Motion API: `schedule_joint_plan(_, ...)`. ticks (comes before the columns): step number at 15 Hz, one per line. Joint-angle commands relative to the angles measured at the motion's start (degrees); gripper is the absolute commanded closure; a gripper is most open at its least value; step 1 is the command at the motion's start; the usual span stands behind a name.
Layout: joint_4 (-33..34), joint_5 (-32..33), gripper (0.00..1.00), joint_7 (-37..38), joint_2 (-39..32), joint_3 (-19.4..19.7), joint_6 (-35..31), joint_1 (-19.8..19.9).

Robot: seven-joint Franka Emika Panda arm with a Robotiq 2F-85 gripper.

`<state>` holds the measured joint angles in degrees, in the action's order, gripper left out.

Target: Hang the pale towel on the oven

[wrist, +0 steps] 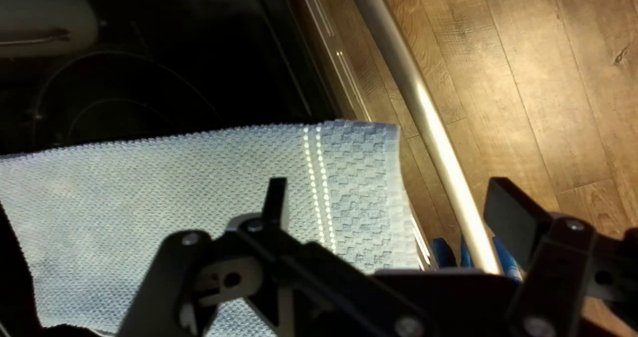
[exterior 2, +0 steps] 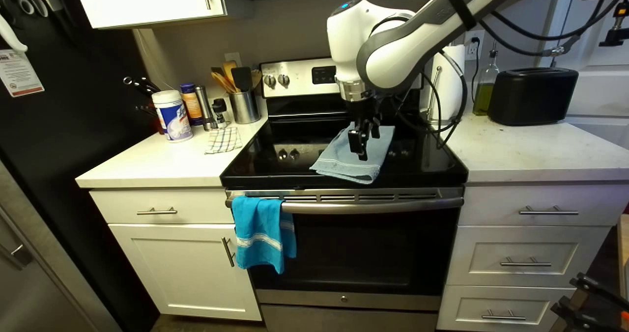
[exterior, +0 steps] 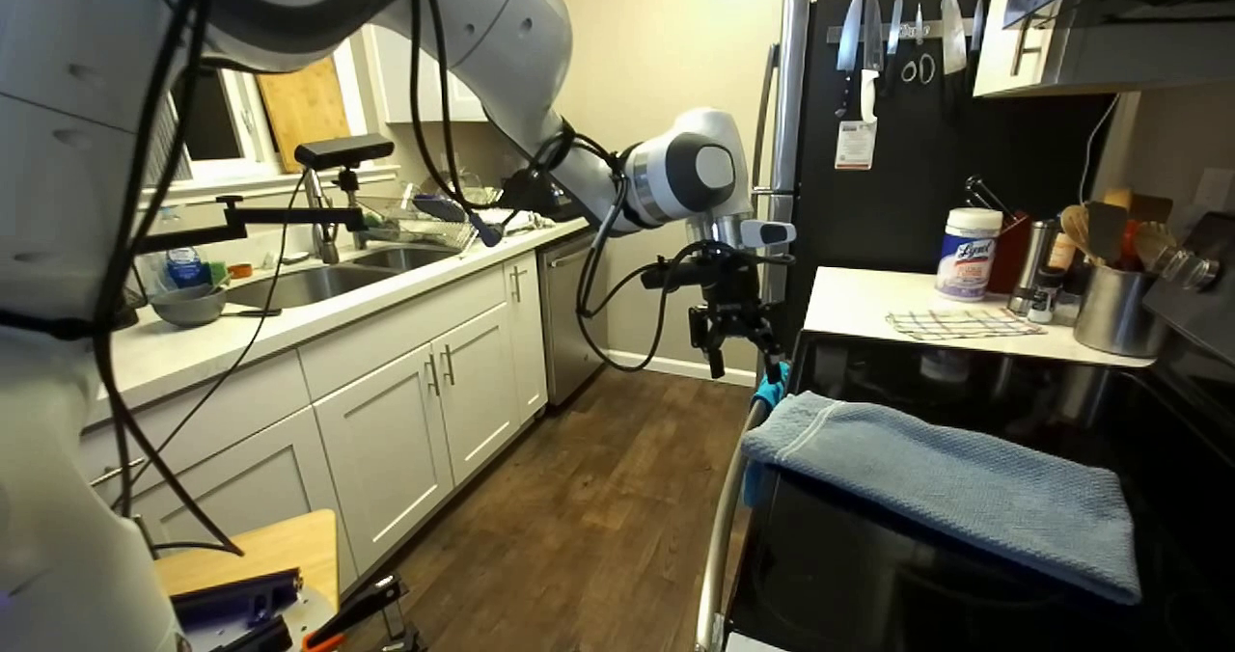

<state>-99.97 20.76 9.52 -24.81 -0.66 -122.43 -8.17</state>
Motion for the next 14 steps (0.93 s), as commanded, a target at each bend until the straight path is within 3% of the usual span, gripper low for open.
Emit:
schedule_joint_plan(1,8.74,1.36,0.0,4.03,-6.05,0.54,7.31,-4.05)
schedule_joint_plan(8,26.31,9.32,0.0,17.0,-19.12,5.02,23.33,-13.76)
schedule_joint_plan(14,37.17,11.14,0.0,18.65,-28.09,6.74,30.78,-17.0)
